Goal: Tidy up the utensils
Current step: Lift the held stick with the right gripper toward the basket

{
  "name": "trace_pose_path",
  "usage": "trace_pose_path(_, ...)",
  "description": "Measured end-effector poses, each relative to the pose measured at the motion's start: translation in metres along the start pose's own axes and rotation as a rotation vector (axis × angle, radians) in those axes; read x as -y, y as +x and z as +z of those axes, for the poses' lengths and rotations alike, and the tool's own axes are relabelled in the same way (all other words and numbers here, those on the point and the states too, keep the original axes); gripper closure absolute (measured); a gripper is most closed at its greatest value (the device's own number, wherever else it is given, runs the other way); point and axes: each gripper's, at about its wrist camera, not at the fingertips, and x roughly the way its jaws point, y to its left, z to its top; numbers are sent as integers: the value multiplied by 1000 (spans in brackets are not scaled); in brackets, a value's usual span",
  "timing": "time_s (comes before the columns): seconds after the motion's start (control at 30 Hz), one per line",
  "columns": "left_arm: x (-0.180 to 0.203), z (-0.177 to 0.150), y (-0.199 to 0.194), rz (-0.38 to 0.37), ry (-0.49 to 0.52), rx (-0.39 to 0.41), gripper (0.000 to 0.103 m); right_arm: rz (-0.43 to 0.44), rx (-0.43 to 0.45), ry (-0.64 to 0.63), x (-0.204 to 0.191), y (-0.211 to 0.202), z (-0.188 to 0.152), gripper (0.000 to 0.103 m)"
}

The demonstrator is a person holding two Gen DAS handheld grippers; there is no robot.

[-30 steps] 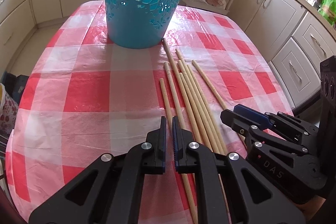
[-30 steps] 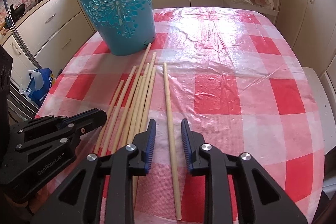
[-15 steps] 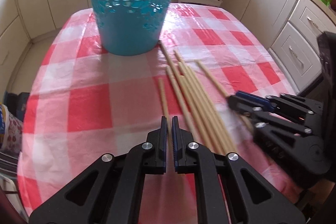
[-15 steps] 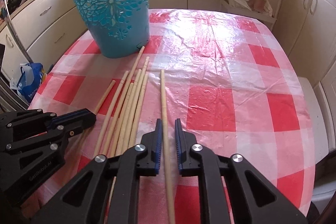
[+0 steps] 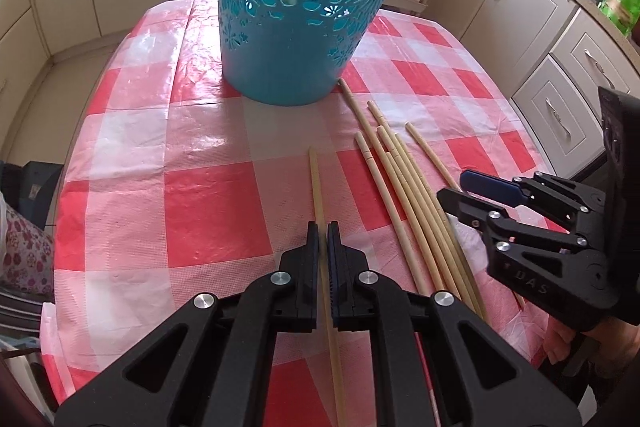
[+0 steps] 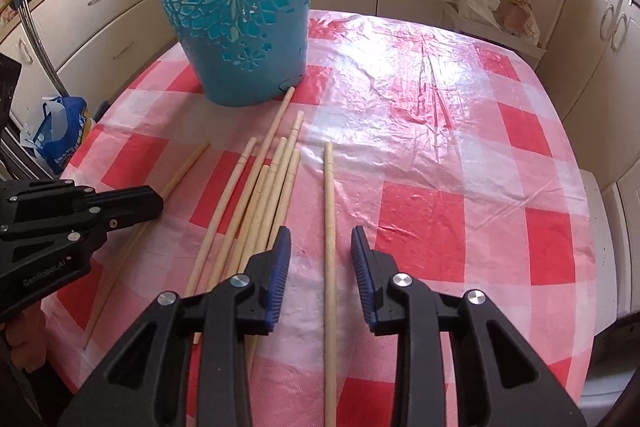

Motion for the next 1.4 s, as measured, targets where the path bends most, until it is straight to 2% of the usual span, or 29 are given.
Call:
trace_pose_path(0.07, 1, 0, 0, 5, 1, 0, 98, 7, -5, -19, -2, 1, 2, 82)
trace_pose_path(0.1, 2, 1, 1, 7, 0, 1, 98, 2, -5, -23, -3, 2, 3, 93)
trace_pose_path(0.17, 4, 2, 2, 13, -3, -1, 98, 9, -6, -19, -2, 2, 3, 97)
trace_pose_path(0.37, 9, 6, 5, 27, 2, -11, 95, 75, -16, 75, 13, 1, 4, 97)
trace_pose_path(0.6, 18, 8, 10, 58, 47, -18, 95, 61, -33, 63, 13, 4, 6, 97)
trace_pose_path(0.77, 20, 10, 11, 77, 72, -34, 95, 33, -52, 4, 6, 5, 8, 97)
trace_pose_path(0.83, 22, 9, 12, 91, 87, -30, 98, 43, -54, 16, 7, 5, 9, 97)
trace_pose_path(0.9, 20, 9, 10, 68, 70, -33, 99, 78, -54, 67, 13, 3, 7, 97)
trace_pose_path(1.03, 16, 4, -8, 49, 36, 17, 99, 159, 10, 192, 24, -23, -2, 97)
trace_pose_path(1.2, 16, -3, -44, -6, -4, 133, 99, 280, 111, 340, 26, -57, -22, 97)
trace_pose_path(1.4, 25, -11, -82, -3, -27, 242, 99, 330, 233, 364, 11, -93, -28, 97)
